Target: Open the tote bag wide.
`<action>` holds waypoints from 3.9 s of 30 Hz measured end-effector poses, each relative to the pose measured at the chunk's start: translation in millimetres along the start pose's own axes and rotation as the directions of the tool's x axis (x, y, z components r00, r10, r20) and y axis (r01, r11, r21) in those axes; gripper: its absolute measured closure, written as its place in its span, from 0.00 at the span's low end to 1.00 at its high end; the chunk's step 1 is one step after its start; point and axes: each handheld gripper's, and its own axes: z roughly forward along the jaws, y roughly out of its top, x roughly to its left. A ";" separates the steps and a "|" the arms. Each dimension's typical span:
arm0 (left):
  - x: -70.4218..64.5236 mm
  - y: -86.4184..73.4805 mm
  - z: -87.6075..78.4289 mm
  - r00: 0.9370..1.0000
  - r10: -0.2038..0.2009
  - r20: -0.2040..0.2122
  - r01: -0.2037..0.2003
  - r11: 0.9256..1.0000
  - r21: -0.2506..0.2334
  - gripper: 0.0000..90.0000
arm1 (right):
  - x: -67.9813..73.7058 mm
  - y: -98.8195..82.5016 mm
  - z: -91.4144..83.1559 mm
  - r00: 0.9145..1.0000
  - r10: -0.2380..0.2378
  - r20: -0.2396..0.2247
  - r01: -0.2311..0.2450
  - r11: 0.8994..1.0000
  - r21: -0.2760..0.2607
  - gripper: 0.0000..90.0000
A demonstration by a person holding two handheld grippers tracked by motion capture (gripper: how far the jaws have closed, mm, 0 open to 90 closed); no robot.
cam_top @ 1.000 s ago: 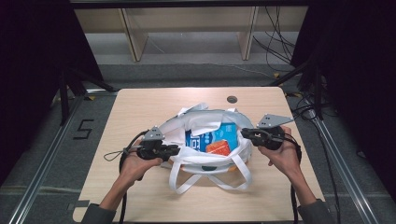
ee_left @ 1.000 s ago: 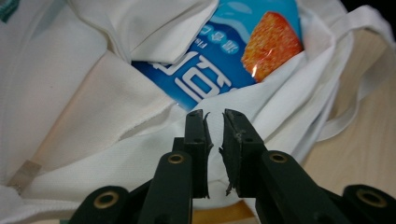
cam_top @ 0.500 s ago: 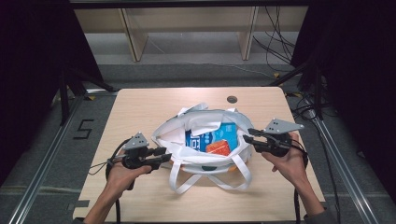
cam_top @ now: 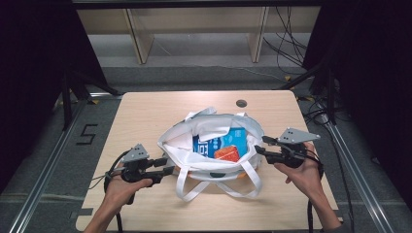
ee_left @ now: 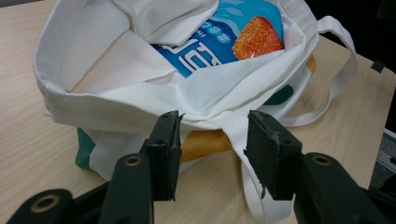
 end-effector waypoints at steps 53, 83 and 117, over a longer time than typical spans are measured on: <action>-6.4 -58.9 -2.6 0.999 0.012 -0.043 -0.009 0.999 0.051 0.27 | 10.9 -44.0 -17.5 0.997 0.062 0.039 -0.063 0.998 0.030 0.35; -23.7 -89.3 -3.9 0.997 0.065 -0.039 -0.061 0.993 0.102 0.26 | 32.5 -94.7 -33.2 0.998 0.050 0.046 -0.053 0.995 0.085 0.30; -22.8 -93.6 -3.5 0.996 0.066 -0.059 -0.059 0.993 0.107 0.25 | 38.4 -117.1 -42.3 0.998 0.037 0.042 -0.043 0.987 0.156 0.29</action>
